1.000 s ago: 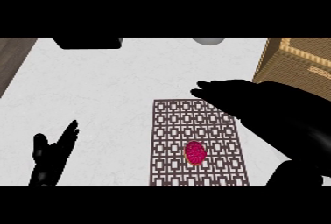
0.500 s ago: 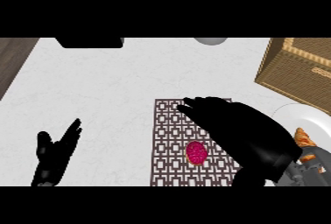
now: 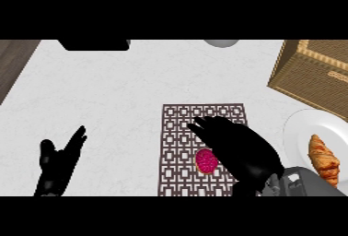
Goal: Pick the cupcake from the placemat and place it in the basket
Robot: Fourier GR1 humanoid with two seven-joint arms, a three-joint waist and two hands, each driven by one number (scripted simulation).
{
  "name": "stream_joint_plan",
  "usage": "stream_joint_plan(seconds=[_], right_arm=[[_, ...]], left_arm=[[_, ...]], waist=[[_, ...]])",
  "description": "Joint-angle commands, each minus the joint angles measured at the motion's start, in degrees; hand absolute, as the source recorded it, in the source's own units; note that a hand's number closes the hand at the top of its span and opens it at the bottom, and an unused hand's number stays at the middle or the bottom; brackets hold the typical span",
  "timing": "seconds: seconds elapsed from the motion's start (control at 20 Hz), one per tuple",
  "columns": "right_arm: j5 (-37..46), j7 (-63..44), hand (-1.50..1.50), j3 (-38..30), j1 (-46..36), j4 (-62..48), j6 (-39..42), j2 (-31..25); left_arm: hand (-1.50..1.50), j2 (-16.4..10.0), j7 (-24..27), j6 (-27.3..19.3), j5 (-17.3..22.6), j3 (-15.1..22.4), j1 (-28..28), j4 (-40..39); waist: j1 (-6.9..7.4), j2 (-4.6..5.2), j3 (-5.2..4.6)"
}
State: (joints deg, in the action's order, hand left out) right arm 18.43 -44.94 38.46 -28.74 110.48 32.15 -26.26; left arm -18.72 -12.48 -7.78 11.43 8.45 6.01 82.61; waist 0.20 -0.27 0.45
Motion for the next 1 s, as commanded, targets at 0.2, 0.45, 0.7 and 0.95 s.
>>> stream_joint_plan(seconds=[0.2,0.45,0.7,0.95], right_arm=[[8.52,9.19,-1.50,-0.78,6.17,-3.39,-2.27,0.67],[13.50,12.41,-1.50,-1.25,6.74,-7.28,-3.37,2.36],[17.29,13.03,-1.50,-0.84,8.24,-8.39,-3.87,6.88],[21.55,18.65,-1.50,-0.17,8.31,-15.74,-5.61,8.85]], left_arm=[[0.00,1.11,-0.19,2.02,-0.91,-0.86,1.34,-3.96],[0.00,0.78,-2.63,2.36,-1.07,-2.29,0.82,-2.72],[0.00,0.88,-4.07,3.57,-1.57,-2.89,1.17,-0.74],[0.00,2.75,-4.53,2.80,-2.79,-3.16,-0.22,-1.62]], waist=[[-0.12,0.29,-0.44],[-0.09,0.28,-0.44],[-0.04,0.24,-0.44],[-0.04,0.29,-0.44]])
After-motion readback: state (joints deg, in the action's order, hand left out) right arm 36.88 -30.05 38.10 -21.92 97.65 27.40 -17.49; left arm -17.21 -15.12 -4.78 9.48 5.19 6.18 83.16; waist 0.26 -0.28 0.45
